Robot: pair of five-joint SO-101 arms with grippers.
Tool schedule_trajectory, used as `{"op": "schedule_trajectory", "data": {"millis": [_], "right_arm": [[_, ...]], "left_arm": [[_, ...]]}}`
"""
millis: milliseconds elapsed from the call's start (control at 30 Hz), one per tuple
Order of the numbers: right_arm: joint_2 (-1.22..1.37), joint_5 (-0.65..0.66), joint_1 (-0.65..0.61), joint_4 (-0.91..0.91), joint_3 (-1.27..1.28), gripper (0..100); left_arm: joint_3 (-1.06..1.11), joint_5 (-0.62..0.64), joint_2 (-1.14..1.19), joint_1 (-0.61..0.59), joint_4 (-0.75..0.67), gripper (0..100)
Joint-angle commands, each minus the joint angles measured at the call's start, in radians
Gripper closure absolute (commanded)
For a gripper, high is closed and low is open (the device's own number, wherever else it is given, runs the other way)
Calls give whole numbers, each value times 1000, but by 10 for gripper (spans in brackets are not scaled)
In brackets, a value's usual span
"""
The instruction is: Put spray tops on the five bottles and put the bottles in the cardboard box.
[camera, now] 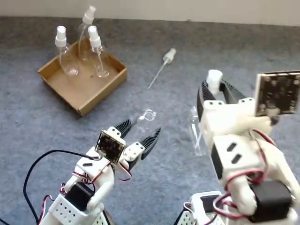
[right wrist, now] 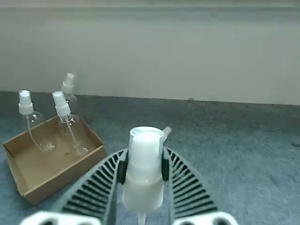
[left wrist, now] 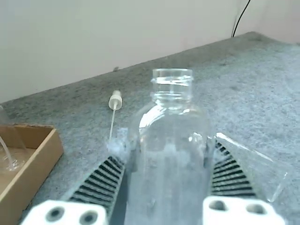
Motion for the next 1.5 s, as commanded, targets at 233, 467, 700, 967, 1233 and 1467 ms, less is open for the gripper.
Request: {"op": "schedule_trajectory", "data": {"millis": [233,467,700,967,1233,1467], "right_arm": [[-231,5,-33,-384,406,991],[-334,9,-272,-481,545,991],[-409,11,-326,-604,642,991],[-466,11,-328,-645,647,991],[-503,6,-329,-710,641,991],[-501,5,-331,-814,650,991]], "left_arm": [[19,6,-21,16,-43,969],[19,6,-16,16,18,969],[19,2,-18,10,74,969],[19,0,-18,5,196,968],[19,0,-18,5,216,968],[19,0,-18,5,213,968]]}}
